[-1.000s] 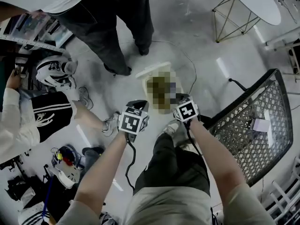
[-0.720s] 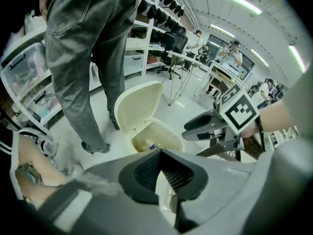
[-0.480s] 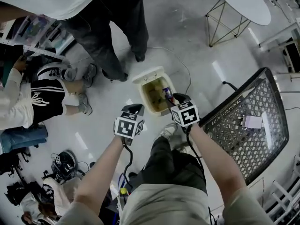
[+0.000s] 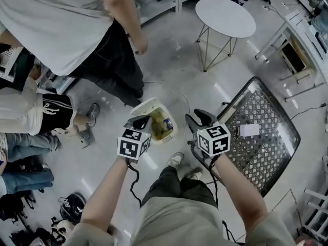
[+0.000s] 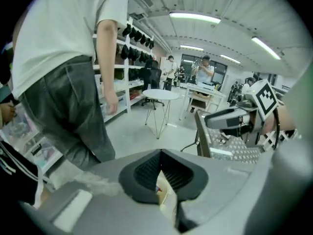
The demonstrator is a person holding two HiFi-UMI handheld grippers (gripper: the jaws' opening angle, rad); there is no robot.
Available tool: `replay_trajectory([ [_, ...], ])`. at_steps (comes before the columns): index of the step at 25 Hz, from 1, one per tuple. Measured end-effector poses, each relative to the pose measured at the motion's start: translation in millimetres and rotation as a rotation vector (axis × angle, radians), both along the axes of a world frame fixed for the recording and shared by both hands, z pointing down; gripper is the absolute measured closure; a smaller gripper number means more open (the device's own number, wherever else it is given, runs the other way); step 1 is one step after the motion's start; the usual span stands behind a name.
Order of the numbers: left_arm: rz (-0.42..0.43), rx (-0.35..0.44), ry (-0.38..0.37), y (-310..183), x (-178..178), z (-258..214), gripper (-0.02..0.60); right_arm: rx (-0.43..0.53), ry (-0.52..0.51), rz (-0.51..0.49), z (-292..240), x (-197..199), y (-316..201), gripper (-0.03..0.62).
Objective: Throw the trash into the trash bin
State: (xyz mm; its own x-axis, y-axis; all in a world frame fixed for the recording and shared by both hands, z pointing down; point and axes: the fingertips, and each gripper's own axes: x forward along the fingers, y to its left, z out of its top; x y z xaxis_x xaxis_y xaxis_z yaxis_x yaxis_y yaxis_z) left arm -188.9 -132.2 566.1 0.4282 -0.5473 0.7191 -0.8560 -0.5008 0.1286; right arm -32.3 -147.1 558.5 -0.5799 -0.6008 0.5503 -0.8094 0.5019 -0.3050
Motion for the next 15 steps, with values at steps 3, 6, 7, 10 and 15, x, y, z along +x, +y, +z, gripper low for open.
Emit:
replay_trajectory([
  [3,0.049,0.075,0.01,-6.5,26.6,-45.7,0.58,0.064,-0.021,0.075,-50.4,38.4,6.7,0.43],
  [6,0.069,0.132,0.015,-6.2,51.0,-80.8,0.58,0.132,-0.043,0.15,-99.2,74.1,19.9,0.43],
  [7,0.076,0.151,0.022,-8.7,60.4,-92.6,0.58,0.163,-0.049,0.178,-116.3,86.1,22.5,0.43],
  [10,0.127,0.219,0.049,-17.1,95.5,-131.2,0.58,0.262,-0.056,0.254,-165.5,121.4,30.6,0.43],
  [15,0.267,0.336,0.043,-4.4,157.6,-189.8,0.58,0.376,-0.043,0.315,-228.0,169.5,65.8,0.43],
])
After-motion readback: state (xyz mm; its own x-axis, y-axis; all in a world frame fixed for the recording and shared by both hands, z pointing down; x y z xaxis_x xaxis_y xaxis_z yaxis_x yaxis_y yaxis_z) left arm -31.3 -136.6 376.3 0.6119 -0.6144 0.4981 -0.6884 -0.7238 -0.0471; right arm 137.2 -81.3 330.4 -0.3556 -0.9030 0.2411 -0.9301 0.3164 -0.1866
